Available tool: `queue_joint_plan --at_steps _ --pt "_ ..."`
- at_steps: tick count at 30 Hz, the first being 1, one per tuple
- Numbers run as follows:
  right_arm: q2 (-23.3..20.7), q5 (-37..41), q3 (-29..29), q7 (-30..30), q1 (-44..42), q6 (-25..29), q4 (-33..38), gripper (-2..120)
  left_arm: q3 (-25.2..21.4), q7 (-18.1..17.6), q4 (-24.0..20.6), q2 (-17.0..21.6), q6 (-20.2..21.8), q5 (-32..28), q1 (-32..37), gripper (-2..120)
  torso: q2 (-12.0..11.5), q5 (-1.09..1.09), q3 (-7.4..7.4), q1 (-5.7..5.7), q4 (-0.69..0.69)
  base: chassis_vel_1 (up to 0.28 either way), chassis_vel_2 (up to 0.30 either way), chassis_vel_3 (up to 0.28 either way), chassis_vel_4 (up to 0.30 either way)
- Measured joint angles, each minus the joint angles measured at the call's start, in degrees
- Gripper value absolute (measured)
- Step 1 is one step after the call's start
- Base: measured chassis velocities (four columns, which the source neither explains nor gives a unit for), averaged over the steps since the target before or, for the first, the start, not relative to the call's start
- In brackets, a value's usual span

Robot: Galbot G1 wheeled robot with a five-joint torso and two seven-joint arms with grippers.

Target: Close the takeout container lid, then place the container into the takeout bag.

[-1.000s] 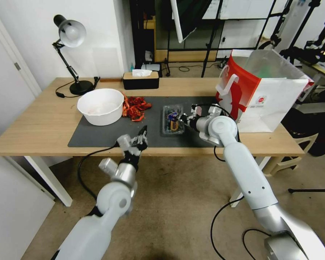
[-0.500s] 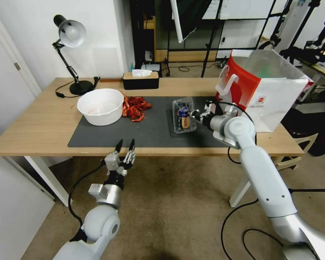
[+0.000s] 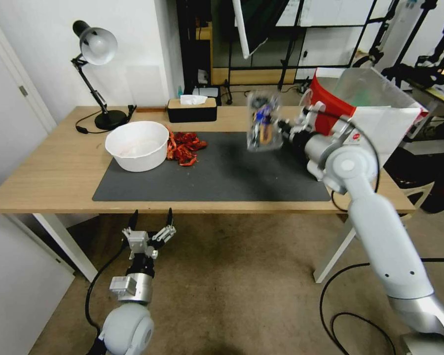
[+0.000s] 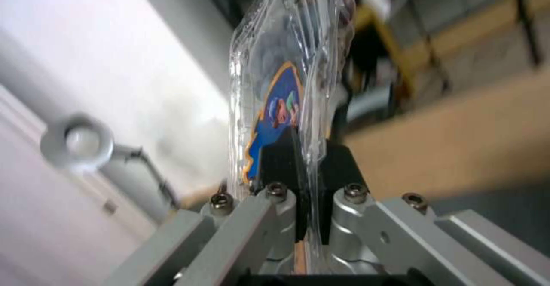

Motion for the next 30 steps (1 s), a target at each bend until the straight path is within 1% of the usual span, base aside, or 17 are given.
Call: queue_joint_plan --at_steps 4,13,14,16,19,20,21,24,30 --pt "-1.9 -3.9 1.9 -0.4 2.1 2.8 0.2 0 -0.5 0.3 0.6 -0.5 -1.0 0.3 1.0 100 0.0 0.01 0.0 0.0 0.0 0.0 0.0 0.0 0.0" --pt "-3.5 -7.0 3.8 -0.4 3.6 5.4 -0.5 0 -1.0 1.3 0.6 -0.6 -1.7 0.0 1.6 100 0.0 0.01 0.0 0.0 -0.01 0.0 0.0 0.0 0.0" --pt "-4.7 -8.5 5.5 -0.1 4.7 6.8 -1.5 0 -1.2 1.6 0.6 -0.6 -1.9 -0.4 1.8 100 0.0 0.02 0.0 0.0 0.0 0.0 0.0 0.0 0.0" --pt "-6.2 -9.8 7.3 0.9 6.5 7.9 -3.4 0 -1.2 1.6 0.5 -0.6 -1.9 -1.0 1.9 100 0.0 0.0 0.0 0.0 -0.02 0.0 0.0 0.0 0.0" --pt "-7.2 -10.9 8.5 1.3 7.6 8.2 -5.2 0 -1.2 1.6 0.4 -0.6 -2.0 -1.3 2.0 100 0.0 0.0 0.0 0.0 -0.01 0.0 0.0 0.0 0.0" --pt "-8.6 -11.9 9.7 1.4 8.0 8.2 -7.0 0 -1.2 1.6 0.1 -0.7 -2.0 -1.5 2.0 100 0.0 0.0 0.0 0.0 -0.01 0.0 0.0 0.0 0.0" --pt "-8.6 -11.9 9.7 1.4 8.0 8.2 -7.0 0 -1.2 1.6 0.1 -0.7 -2.0 -1.5 2.0 100 0.0 0.0 0.0 0.0 -0.01 0.0 0.0 0.0 0.0" --pt "-10.2 -12.4 11.2 0.6 7.2 8.1 -10.5 0 -1.1 1.6 0.1 -0.8 -2.0 -1.4 1.7 100 0.0 0.01 0.0 0.0 -0.02 0.0 0.0 0.0 0.0" --pt "-9.5 -11.2 11.5 0.9 5.5 7.0 -12.3 0 -0.8 1.5 0.5 -0.9 -1.8 -1.3 1.0 100 0.0 0.0 0.0 0.0 -0.01 0.0 0.0 0.0 0.0"
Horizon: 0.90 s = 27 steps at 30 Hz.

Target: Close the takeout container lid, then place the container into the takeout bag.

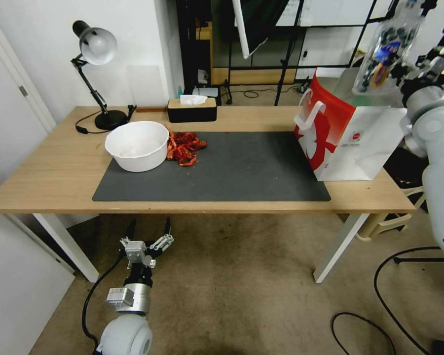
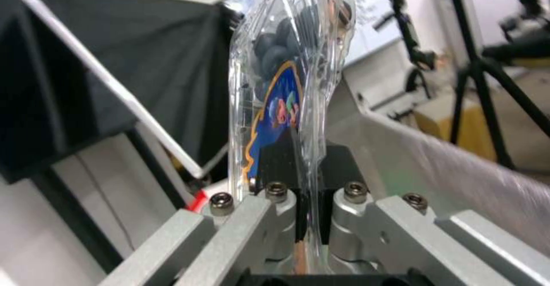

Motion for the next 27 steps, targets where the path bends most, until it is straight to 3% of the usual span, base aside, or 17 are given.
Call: queue_joint_plan --at_steps 2,7,10,16,18,20,22,27 --pt "1.2 1.0 -0.6 4.9 -0.4 -1.0 -0.4 0 0.1 -0.1 0.5 0.1 0.2 -0.1 -0.5 100 0.0 -0.01 0.0 0.0 0.0 0.0 0.0 0.0 0.0" --pt "2.3 2.7 -0.7 9.2 -0.6 -3.0 -0.4 3 0.2 -0.3 0.8 0.1 0.3 -0.3 -0.7 100 0.0 -0.01 0.0 0.0 0.01 0.0 0.0 0.0 0.0" --pt "3.0 4.1 -0.9 11.3 -0.8 -4.6 -0.3 18 0.4 -0.3 0.9 0.3 0.5 -0.5 -1.0 100 0.0 -0.02 0.0 0.0 0.0 0.0 0.0 0.0 0.0" --pt "3.2 4.4 -1.1 11.8 -0.8 -5.4 -0.3 34 0.4 -0.4 1.1 0.5 0.6 -0.9 -1.4 100 0.0 -0.01 0.0 0.0 0.01 0.0 0.0 0.0 0.0" --pt "3.1 4.4 -1.1 11.9 -0.8 -5.8 -0.3 46 0.5 -0.4 1.1 0.6 0.8 -1.0 -1.5 100 0.0 -0.01 0.0 0.0 0.0 0.0 0.0 0.0 0.0" --pt "3.0 4.4 -1.2 11.9 -0.7 -5.8 -0.2 49 0.5 -0.5 1.1 0.6 0.8 -1.0 -1.5 100 0.0 -0.01 0.0 0.0 0.0 0.0 0.0 0.0 0.0" --pt "2.7 4.4 -1.2 11.5 -0.7 -5.8 0.1 61 0.5 -0.6 1.0 0.6 0.8 -1.2 -1.5 100 0.0 0.0 0.0 0.0 0.0 0.0 0.0 0.0 0.0" --pt "2.1 4.1 -1.2 10.7 -0.9 -5.4 1.2 75 0.4 -0.5 0.5 0.7 0.8 -1.4 -1.4 100 0.0 0.0 0.0 0.0 0.0 0.0 0.0 0.0 0.0"
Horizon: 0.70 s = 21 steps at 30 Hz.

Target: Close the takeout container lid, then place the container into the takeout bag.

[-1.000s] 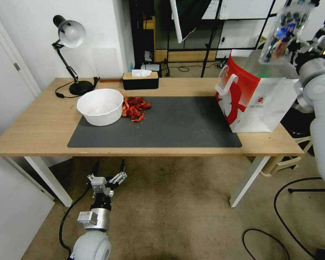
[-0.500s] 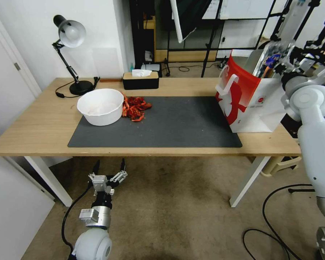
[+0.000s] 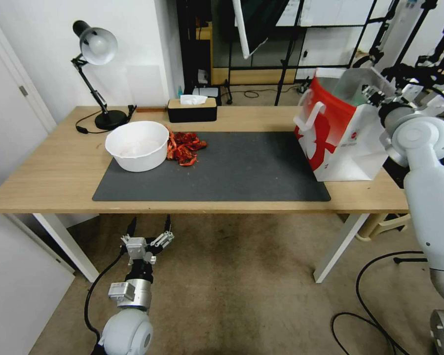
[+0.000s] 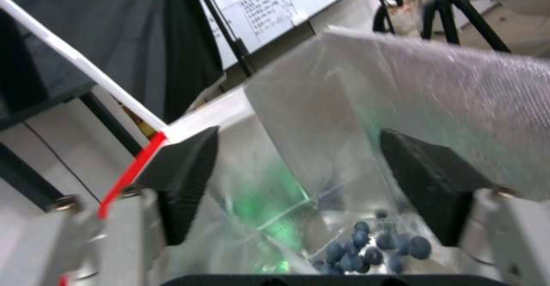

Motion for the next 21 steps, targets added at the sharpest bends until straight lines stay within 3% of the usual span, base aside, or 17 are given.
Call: queue_joint_plan --at_steps 3,6,13,19,21 --pt "-0.6 -0.9 -0.1 -1.4 -0.4 0.8 1.7 90 -0.1 0.1 -0.5 -0.1 0.0 0.0 0.3 100 0.0 0.0 0.0 0.0 0.0 0.0 0.0 0.0 0.0" --pt "-1.1 -1.6 -0.3 -3.2 -0.9 1.6 3.5 97 -0.2 0.1 -0.8 -0.2 0.0 -0.2 0.5 100 0.0 -0.01 0.0 0.0 0.0 0.0 0.0 0.0 0.0" --pt "-1.9 -3.5 -0.7 -10.7 -4.5 2.6 10.1 100 -0.6 0.4 -1.8 -0.4 0.1 -1.1 0.9 100 0.0 -0.01 0.0 0.0 0.01 0.0 0.0 0.0 0.0" --pt "-2.6 -11.5 -1.7 -20.7 -13.1 8.2 18.3 100 -1.6 2.8 -1.6 -0.6 -0.8 -2.2 1.4 100 0.0 -0.01 -0.01 0.0 0.01 0.0 0.0 0.0 0.0" --pt "-2.6 -12.6 -1.8 -21.6 -14.5 9.0 19.2 100 -1.8 3.3 -1.4 -0.7 -1.2 -2.3 1.5 100 0.0 -0.01 0.0 0.0 0.0 0.0 0.0 0.0 0.0"
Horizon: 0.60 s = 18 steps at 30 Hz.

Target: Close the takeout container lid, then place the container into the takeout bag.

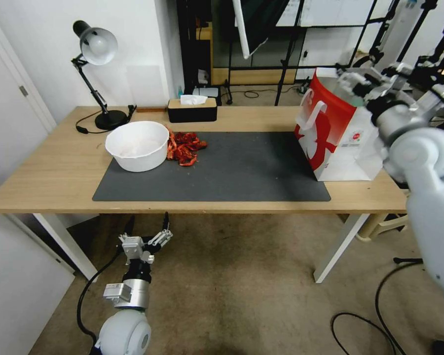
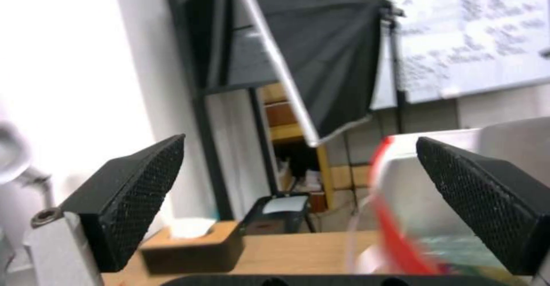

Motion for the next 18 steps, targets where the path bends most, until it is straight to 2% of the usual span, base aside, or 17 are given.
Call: queue_joint_plan --at_steps 5,6,8,10,13,18 --pt "0.1 -8.1 -0.5 -2.9 -11.0 4.3 4.8 100 -1.0 3.2 -0.2 -0.2 -1.4 -2.1 0.5 100 0.0 0.01 0.0 0.0 0.0 0.0 0.0 0.0 0.0" --pt "0.1 -8.1 -0.5 -2.9 -11.0 4.3 4.8 100 -1.0 3.2 -0.2 -0.2 -1.4 -2.1 0.5 100 0.0 0.01 0.0 0.0 0.0 0.0 0.0 0.0 0.0" --pt "1.0 -12.2 -0.5 -3.2 -17.3 6.5 6.8 100 -1.1 4.2 -0.2 -0.2 -1.9 -2.0 0.6 100 0.0 0.0 0.0 0.0 0.0 0.0 0.0 0.0 0.0" --pt "1.4 -13.5 -0.5 -3.3 -19.2 7.3 7.2 100 -1.1 4.3 -0.2 -0.2 -1.9 -1.9 0.6 100 0.0 0.01 0.0 0.0 0.0 0.0 0.0 0.0 0.0" --pt "3.5 -19.1 -0.8 -3.6 -27.2 12.2 7.9 100 -1.1 4.8 0.1 -0.2 -2.3 -1.7 0.5 100 0.0 0.0 0.0 0.0 0.01 0.0 0.0 0.0 0.0" --pt "5.8 -23.6 -1.3 -3.0 -33.6 17.2 7.9 100 -0.9 4.9 0.6 -0.4 -2.9 -1.2 0.2 100 0.0 -0.01 0.0 -0.01 -0.01 0.0 0.0 0.0 0.0"
